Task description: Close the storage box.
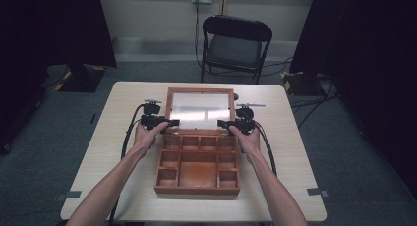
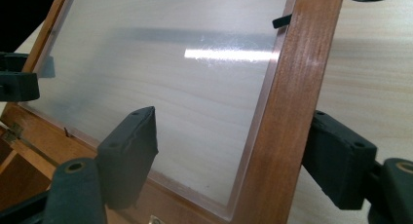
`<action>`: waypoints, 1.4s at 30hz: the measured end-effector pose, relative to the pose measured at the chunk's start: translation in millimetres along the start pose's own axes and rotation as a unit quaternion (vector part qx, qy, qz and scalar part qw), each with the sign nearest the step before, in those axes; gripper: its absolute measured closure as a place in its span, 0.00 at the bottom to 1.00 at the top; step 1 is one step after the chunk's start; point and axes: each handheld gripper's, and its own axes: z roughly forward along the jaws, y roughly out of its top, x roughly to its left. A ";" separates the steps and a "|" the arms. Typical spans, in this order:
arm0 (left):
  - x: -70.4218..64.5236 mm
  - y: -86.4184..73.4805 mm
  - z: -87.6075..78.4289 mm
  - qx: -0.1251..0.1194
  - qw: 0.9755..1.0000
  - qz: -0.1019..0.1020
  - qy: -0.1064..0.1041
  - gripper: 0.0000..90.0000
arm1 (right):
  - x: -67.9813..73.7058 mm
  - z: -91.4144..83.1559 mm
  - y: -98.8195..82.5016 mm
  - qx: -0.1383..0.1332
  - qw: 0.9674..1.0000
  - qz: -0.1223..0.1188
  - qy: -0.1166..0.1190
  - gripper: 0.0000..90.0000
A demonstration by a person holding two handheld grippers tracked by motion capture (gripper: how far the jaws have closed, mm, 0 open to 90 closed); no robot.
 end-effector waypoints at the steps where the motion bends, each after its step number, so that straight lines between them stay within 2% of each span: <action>1: -1.6 -0.8 -2.1 -0.009 1.000 0.006 0.002 0.36 | 0.6 -2.2 1.1 -0.007 1.000 0.000 0.003 0.26; 9: -3.2 1.5 -11.2 -0.021 1.000 0.016 -0.005 0.39 | 3.3 -10.6 4.2 -0.017 1.000 -0.005 0.001 0.32; 16: -5.3 3.8 -21.2 -0.030 0.999 0.027 -0.020 0.40 | 5.7 -21.6 5.7 -0.029 0.999 -0.013 0.003 0.40; 19: -5.4 1.3 -25.7 -0.046 0.998 0.016 -0.033 0.40 | 7.5 -27.4 6.7 -0.031 0.999 -0.020 -0.001 0.45; 21: -5.7 -0.5 -28.5 -0.055 0.998 0.017 -0.039 0.40 | 8.4 -29.3 6.4 -0.033 0.999 -0.023 -0.002 0.47; 23: -9.4 1.5 -33.3 -0.050 0.998 0.030 -0.034 0.41 | 10.7 -34.0 4.5 -0.043 0.999 -0.031 -0.008 0.50; 25: -10.4 1.2 -33.8 -0.051 0.998 0.030 -0.032 0.41 | 11.1 -35.3 4.3 -0.045 0.999 -0.029 -0.008 0.50; 27: -12.3 1.0 -34.9 -0.051 0.998 0.040 -0.024 0.42 | 12.4 -37.0 4.4 -0.045 0.998 -0.032 -0.009 0.51; 32: -13.3 -1.9 -39.6 -0.063 0.997 0.032 -0.026 0.48 | 12.7 -41.3 2.0 -0.053 0.998 -0.030 -0.009 0.54; 34: -15.1 -2.0 -41.5 -0.063 0.997 0.037 -0.024 0.48 | 13.8 -43.9 1.4 -0.053 0.998 -0.029 -0.007 0.54; 42: -16.1 -2.4 -44.8 -0.065 0.997 0.035 -0.026 0.49 | 14.5 -46.8 1.1 -0.057 0.998 -0.027 -0.005 0.55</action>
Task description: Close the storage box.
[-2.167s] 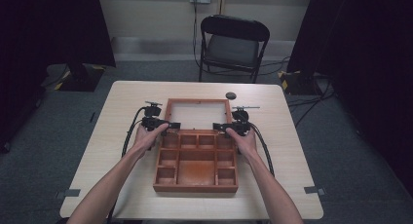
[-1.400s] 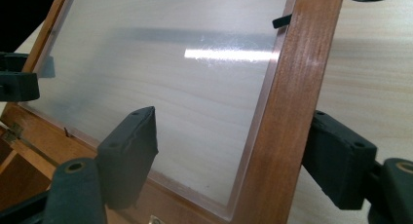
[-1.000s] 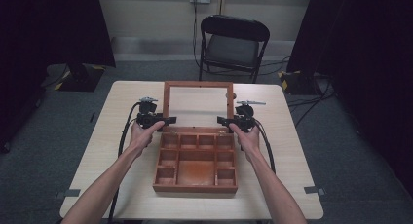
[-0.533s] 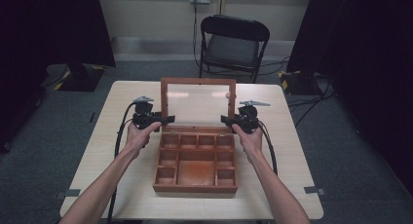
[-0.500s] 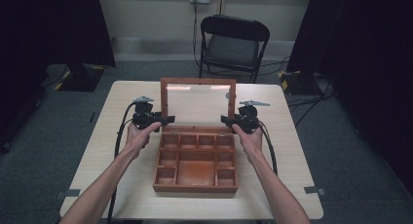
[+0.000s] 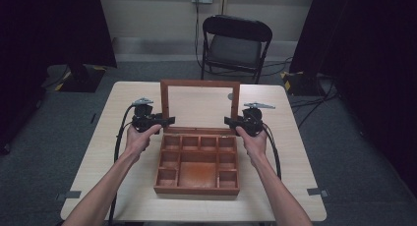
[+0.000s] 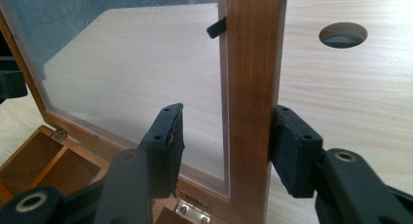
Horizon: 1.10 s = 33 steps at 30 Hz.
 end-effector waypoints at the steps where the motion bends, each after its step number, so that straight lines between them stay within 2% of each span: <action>1: 0.2 0.1 -0.8 0.000 1.000 0.000 -0.002 0.49 | -0.2 -0.5 0.1 -0.001 1.000 0.001 0.002 0.55; 15: -1.9 -0.3 -9.3 -0.003 1.000 0.006 -0.006 0.53 | 2.4 -8.4 -1.8 -0.008 1.000 0.005 0.018 0.52; 17: -1.5 -0.3 -10.2 -0.008 1.000 0.005 -0.012 0.54 | 3.0 -9.4 -1.8 -0.007 1.000 0.006 0.019 0.52; 21: -2.4 -0.1 -11.9 -0.011 1.000 0.000 -0.014 0.55 | 3.6 -10.6 -1.7 -0.008 1.000 0.008 0.021 0.50; 33: -2.7 -1.9 -16.1 -0.016 1.000 0.002 -0.020 0.57 | 4.1 -14.1 -3.2 -0.007 0.999 0.011 0.032 0.48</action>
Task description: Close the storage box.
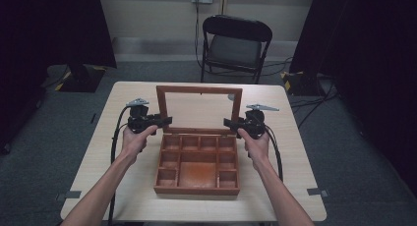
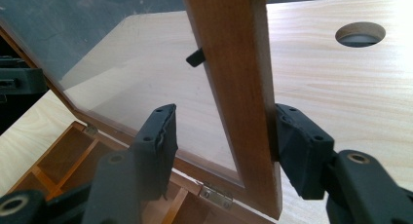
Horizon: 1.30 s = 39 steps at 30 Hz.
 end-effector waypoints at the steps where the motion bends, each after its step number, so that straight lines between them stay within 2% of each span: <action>1: -0.3 -0.2 -0.3 0.000 1.000 0.000 0.000 0.58 | -0.4 -0.2 -0.4 0.001 1.000 0.000 0.002 0.48; 13: -0.8 -2.3 -4.9 0.001 1.000 0.007 -0.006 0.60 | 1.1 -4.0 -2.2 0.003 1.000 -0.005 0.007 0.46; 20: -2.0 -4.8 -9.8 0.000 1.000 0.009 -0.015 0.60 | 4.1 -4.7 -3.5 0.004 1.000 -0.002 0.010 0.41; 29: -2.6 -5.9 -12.6 0.002 1.000 0.010 -0.017 0.60 | 4.5 -6.3 -4.7 0.009 1.000 0.010 0.015 0.38; 33: -3.3 -5.9 -13.2 0.003 1.000 0.010 -0.021 0.59 | 4.9 -7.1 -5.1 0.011 1.000 0.013 0.011 0.37; 39: -4.9 -8.2 -16.2 0.006 0.999 0.023 -0.022 0.59 | 6.3 -4.0 -11.7 0.023 1.000 0.012 0.003 0.33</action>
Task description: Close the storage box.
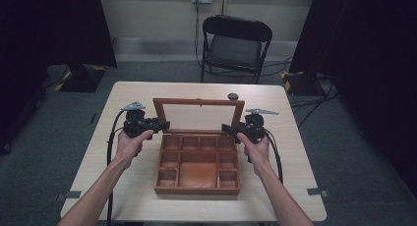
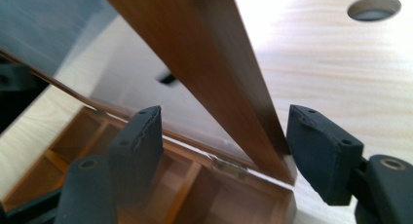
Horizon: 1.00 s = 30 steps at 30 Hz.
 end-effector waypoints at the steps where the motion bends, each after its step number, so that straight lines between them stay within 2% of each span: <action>1: -0.3 0.1 -0.2 0.001 1.000 0.001 0.000 0.59 | -0.4 0.7 -1.4 0.002 1.000 0.001 -0.004 0.33; 5: -1.1 -0.3 -0.4 -0.001 1.000 0.000 0.002 0.58 | -0.3 -2.7 -1.1 -0.003 1.000 0.008 -0.001 0.33; 13: -3.5 0.0 -0.5 0.001 1.000 -0.003 0.007 0.57 | 2.7 -16.2 -1.3 -0.009 1.000 -0.003 0.003 0.32; 18: -5.2 -1.0 -2.3 0.004 1.000 0.002 0.004 0.56 | 5.0 -18.4 -4.6 -0.012 1.000 -0.002 0.007 0.32; 24: -8.8 -2.7 -5.7 0.015 1.000 0.023 0.002 0.54 | 6.7 -21.0 -6.8 -0.013 1.000 -0.001 0.009 0.32; 26: -11.7 -4.6 -6.1 0.012 1.000 0.020 0.000 0.51 | 7.1 -22.2 -7.5 -0.015 1.000 -0.001 0.009 0.33; 30: -16.9 -5.0 -7.8 0.021 0.999 0.027 0.005 0.48 | 10.5 -23.9 -9.3 -0.012 1.000 -0.007 0.007 0.31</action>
